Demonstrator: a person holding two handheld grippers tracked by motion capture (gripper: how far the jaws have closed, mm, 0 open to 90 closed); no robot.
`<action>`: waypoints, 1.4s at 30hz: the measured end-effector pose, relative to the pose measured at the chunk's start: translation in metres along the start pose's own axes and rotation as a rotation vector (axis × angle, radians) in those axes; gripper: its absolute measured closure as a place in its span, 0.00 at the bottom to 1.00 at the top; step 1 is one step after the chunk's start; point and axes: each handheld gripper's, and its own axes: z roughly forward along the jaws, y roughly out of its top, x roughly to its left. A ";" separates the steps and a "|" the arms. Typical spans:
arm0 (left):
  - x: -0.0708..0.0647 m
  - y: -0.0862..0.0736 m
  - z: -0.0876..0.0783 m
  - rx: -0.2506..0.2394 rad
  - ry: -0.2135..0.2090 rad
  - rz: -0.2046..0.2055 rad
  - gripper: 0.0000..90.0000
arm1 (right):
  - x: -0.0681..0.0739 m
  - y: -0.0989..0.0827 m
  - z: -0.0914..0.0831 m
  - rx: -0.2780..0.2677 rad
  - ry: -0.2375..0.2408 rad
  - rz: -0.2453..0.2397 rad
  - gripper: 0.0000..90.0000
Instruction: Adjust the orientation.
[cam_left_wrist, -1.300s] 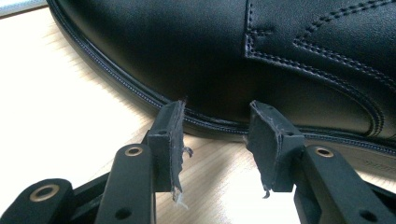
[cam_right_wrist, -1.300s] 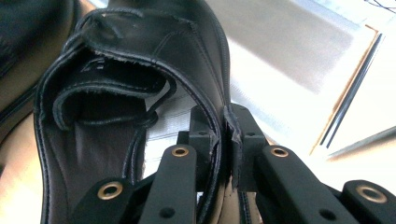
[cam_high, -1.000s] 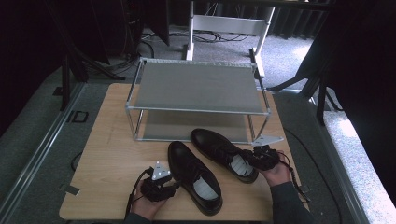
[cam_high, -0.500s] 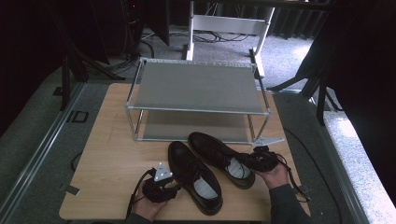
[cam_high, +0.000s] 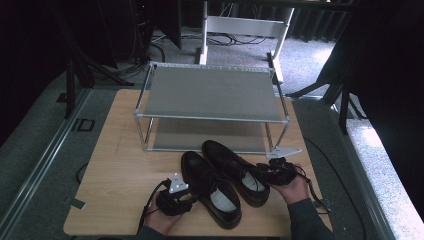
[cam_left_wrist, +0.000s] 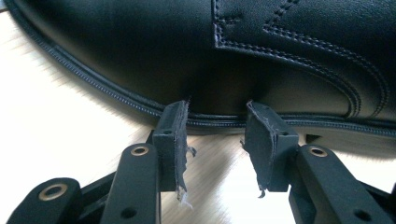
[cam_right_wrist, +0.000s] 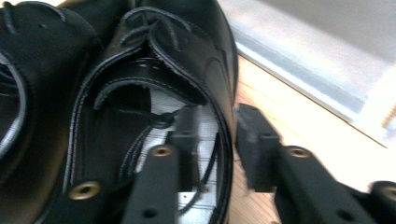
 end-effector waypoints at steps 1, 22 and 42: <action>-0.001 0.001 0.001 0.001 -0.001 0.004 0.65 | 0.001 0.000 0.001 0.001 -0.018 -0.007 0.88; -0.009 0.011 0.013 0.005 -0.016 0.023 0.64 | 0.006 0.003 0.003 -0.035 -0.043 -0.004 0.95; -0.025 0.041 0.046 0.016 -0.059 0.066 0.64 | -0.026 -0.010 -0.015 -0.055 -0.123 0.043 0.95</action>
